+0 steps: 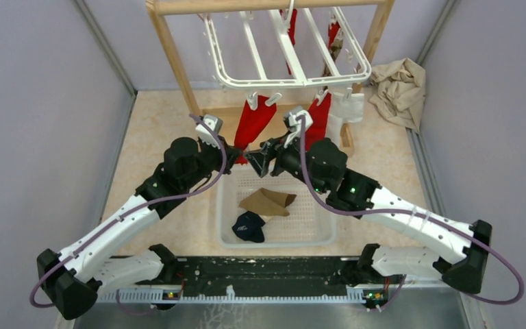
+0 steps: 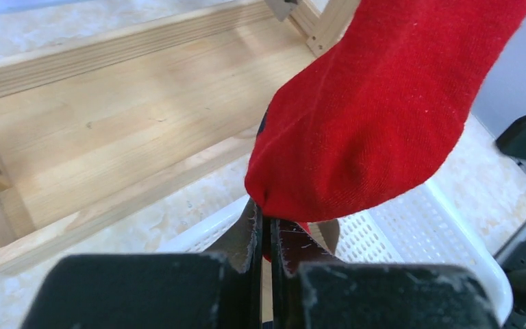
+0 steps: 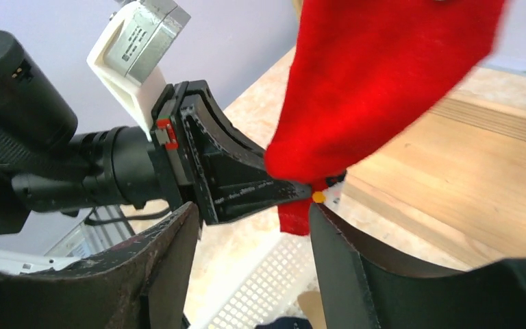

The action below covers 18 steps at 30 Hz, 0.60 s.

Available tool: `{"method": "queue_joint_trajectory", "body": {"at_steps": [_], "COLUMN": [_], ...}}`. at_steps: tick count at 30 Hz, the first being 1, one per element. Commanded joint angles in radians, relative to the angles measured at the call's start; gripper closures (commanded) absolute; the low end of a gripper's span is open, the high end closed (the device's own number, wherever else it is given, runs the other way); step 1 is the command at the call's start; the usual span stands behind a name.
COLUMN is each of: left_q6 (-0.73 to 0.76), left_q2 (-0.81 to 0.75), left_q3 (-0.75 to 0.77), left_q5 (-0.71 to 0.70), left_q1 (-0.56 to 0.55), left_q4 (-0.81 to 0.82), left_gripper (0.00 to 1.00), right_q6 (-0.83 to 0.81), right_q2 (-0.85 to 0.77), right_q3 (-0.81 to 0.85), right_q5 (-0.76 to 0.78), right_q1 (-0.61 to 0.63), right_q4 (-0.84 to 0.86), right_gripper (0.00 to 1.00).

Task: Remove the socks clipped to the hanger
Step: Remove the sock from the hanger.

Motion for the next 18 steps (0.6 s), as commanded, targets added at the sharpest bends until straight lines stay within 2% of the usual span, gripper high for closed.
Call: {"method": "queue_joint_trajectory", "body": {"at_steps": [1, 5, 10, 18], "left_q6": [-0.024, -0.047, -0.084, -0.120], "left_q2": [0.027, 0.073, 0.135, 0.190], "left_q3": [0.062, 0.098, 0.143, 0.176], "left_q5": [0.193, 0.313, 0.443, 0.535], "left_q1": [0.035, 0.074, 0.105, 0.124], "left_q4": [0.024, 0.020, 0.039, 0.048], "left_gripper": [0.96, 0.93, 0.92, 0.92], "right_q6": [-0.021, -0.042, -0.075, -0.154], "right_q2": [-0.142, -0.266, -0.390, -0.445], "right_q3": [-0.040, -0.101, -0.200, -0.246], "right_q5": [0.118, 0.196, 0.260, 0.340], "right_q1": [-0.007, -0.007, -0.007, -0.007], "right_q4": [-0.046, -0.069, -0.010, 0.082], "right_gripper": [0.39, 0.38, 0.37, 0.37]}}
